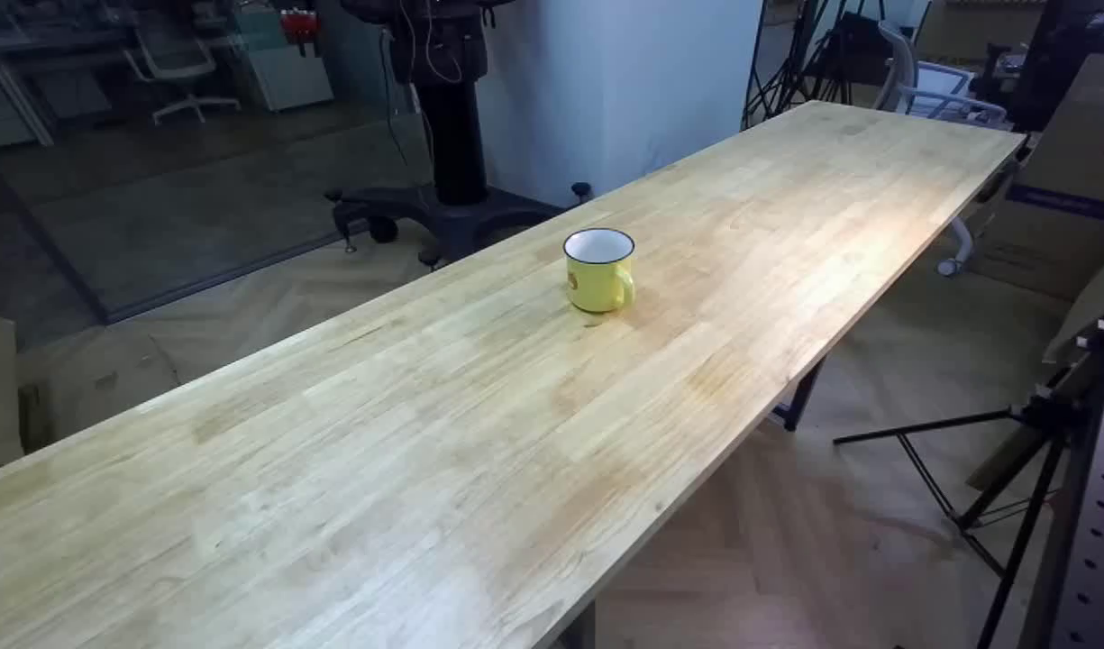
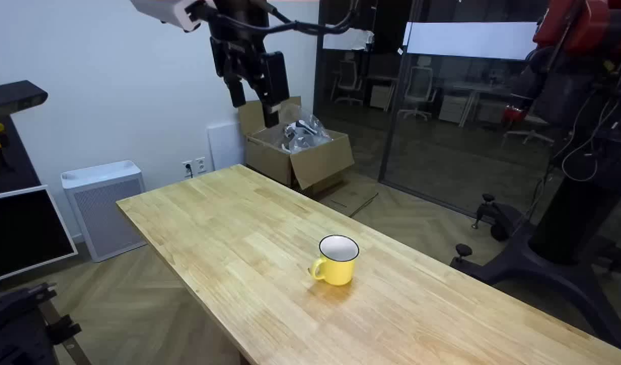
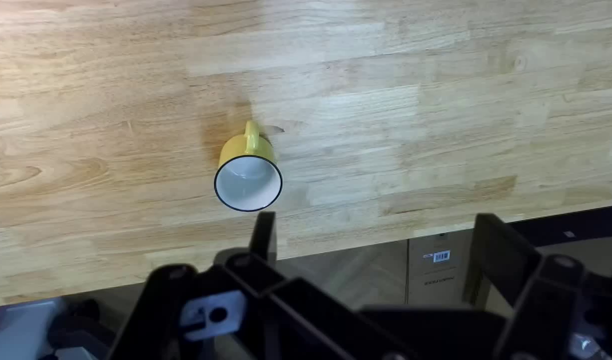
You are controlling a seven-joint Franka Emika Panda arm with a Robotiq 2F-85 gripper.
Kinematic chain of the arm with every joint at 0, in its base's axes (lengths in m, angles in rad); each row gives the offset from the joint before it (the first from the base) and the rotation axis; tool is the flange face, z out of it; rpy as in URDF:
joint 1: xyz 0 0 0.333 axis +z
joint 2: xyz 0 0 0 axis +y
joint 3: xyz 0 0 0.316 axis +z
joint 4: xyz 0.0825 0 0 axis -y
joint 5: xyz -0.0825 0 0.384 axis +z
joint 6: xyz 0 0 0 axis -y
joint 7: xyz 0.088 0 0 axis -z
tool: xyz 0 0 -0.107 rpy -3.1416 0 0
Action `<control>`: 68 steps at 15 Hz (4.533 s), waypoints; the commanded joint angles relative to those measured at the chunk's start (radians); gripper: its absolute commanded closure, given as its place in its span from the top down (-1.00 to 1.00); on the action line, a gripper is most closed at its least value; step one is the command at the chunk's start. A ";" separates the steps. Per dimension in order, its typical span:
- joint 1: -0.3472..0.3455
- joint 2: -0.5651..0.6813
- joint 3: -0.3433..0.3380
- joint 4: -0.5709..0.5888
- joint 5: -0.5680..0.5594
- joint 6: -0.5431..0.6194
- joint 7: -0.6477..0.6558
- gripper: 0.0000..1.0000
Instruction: Move the cup towards you
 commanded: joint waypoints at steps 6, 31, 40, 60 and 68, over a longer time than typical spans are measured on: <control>-0.007 0.000 0.007 0.002 0.003 -0.001 -0.003 1.00; -0.063 0.461 -0.045 0.116 0.087 0.265 -0.467 1.00; -0.113 0.542 -0.002 0.157 0.108 0.264 -0.504 1.00; -0.096 0.983 0.059 0.580 -0.148 0.125 -0.344 1.00; -0.119 1.067 0.090 0.674 -0.136 0.068 -0.383 1.00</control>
